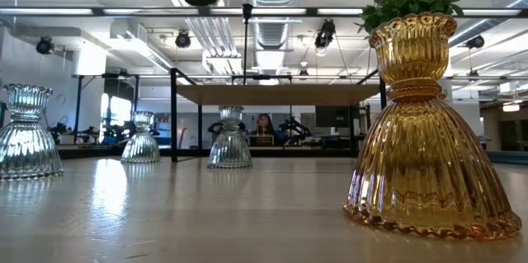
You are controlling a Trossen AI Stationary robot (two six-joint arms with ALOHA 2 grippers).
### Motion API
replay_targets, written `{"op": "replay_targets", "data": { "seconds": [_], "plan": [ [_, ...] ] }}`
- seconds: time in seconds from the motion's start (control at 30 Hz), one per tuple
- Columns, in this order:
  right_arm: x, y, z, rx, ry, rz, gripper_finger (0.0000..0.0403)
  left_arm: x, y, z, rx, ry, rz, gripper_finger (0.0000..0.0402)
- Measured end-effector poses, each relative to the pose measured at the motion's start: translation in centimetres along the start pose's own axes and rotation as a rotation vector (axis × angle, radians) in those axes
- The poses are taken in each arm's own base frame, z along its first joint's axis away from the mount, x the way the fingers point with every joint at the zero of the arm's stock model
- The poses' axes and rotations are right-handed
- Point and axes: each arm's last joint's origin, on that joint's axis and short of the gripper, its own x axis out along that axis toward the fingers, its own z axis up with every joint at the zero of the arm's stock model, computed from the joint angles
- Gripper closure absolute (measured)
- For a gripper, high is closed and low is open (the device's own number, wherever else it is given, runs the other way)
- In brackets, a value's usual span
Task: Pick & Place candle stick holders
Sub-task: Put the left black candle holder on the shelf
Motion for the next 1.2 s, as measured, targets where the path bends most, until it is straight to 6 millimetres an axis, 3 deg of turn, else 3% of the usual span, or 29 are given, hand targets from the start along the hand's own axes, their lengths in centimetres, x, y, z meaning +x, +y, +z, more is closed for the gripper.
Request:
{"op": "replay_targets", "data": {
  "seconds": [0.13,0.67,0.93,1.2],
  "plan": [
    [1.6,0.9,0.0,-0.011,-0.090,0.037,0.0349,2.9,0.3,-0.3,0.001,0.030,-0.034,0.0383],
    [7.9,1.0,-4.5,0.112,-0.343,-0.015,0.0349,7.9,0.4,3.3,0.113,0.016,-0.105,0.0383],
    [9.3,0.7,-5.2,0.118,-0.359,-0.027,0.0311,9.5,0.5,4.4,0.115,0.002,-0.172,0.0383],
    [8.7,0.7,-4.4,0.079,-0.393,-0.070,0.0253,10.5,0.6,4.4,0.103,0.020,-0.201,0.0383]
  ]
}}
